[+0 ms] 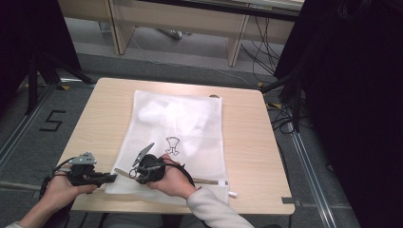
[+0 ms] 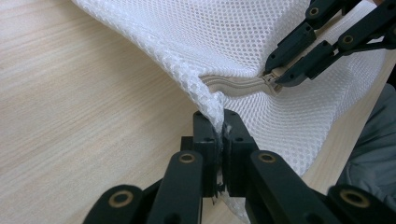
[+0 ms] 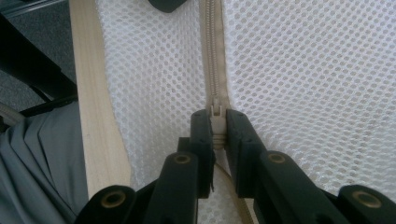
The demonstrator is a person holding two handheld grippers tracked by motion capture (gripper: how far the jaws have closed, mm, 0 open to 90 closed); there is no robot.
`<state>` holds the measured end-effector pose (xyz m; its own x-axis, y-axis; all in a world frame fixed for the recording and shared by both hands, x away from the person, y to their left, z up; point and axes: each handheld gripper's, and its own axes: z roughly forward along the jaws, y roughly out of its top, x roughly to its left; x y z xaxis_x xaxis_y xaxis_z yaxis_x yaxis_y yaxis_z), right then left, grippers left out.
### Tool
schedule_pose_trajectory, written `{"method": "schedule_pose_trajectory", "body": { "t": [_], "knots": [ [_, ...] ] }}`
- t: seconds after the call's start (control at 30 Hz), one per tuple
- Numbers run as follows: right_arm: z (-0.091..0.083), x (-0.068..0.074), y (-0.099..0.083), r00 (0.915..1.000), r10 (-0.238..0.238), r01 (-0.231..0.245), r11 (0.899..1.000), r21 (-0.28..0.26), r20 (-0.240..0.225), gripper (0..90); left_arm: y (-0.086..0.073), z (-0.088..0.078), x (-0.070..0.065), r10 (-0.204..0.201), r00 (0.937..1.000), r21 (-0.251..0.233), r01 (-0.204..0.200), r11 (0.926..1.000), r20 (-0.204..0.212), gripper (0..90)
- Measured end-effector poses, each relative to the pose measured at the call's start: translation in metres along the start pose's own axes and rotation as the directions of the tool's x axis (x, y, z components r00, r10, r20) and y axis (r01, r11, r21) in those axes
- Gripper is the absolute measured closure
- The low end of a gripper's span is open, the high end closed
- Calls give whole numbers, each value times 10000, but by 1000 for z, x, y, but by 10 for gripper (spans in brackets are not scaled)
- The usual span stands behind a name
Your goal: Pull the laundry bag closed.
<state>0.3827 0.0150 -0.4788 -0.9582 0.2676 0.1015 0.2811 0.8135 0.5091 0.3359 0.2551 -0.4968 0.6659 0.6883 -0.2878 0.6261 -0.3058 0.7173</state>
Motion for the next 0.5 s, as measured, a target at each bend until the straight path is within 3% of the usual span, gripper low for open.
{"method": "schedule_pose_trajectory", "body": {
  "t": [0.03, 0.13, 0.17, 0.23, 0.3, 0.5],
  "knots": [
    [0, 0, 0, 10000, 1, -1, 10000, -3, 15, 823, -1, 1, 0, -41, 10000, -211, 41, 9998, -14, 853],
    [-2, 1, 0, 10000, 16, -16, 10000, 4, -26, 823, 0, 0, 0, -32, 10000, -43, 32, 10000, -25, 854],
    [-2, 0, 0, 10000, -59, 59, 10000, -25, -24, 823, -1, 1, -1, -62, 10000, -224, 62, 9997, -26, 853],
    [-3, 1, 0, 10000, 54, -54, 10000, -11, 30, 823, 0, 0, 0, 41, 10000, 6, -41, 10000, 9, 854],
    [-4, 1, 0, 10000, -53, 53, 10000, 29, 44, 823, -1, 1, 0, 10, 10000, -215, -10, 9998, -42, 854],
    [-5, 1, -2, 10000, 60, -60, 10000, 27, 27, 823, -1, 1, 0, -52, 10000, -158, 52, 9999, -15, 853]
  ]
}}
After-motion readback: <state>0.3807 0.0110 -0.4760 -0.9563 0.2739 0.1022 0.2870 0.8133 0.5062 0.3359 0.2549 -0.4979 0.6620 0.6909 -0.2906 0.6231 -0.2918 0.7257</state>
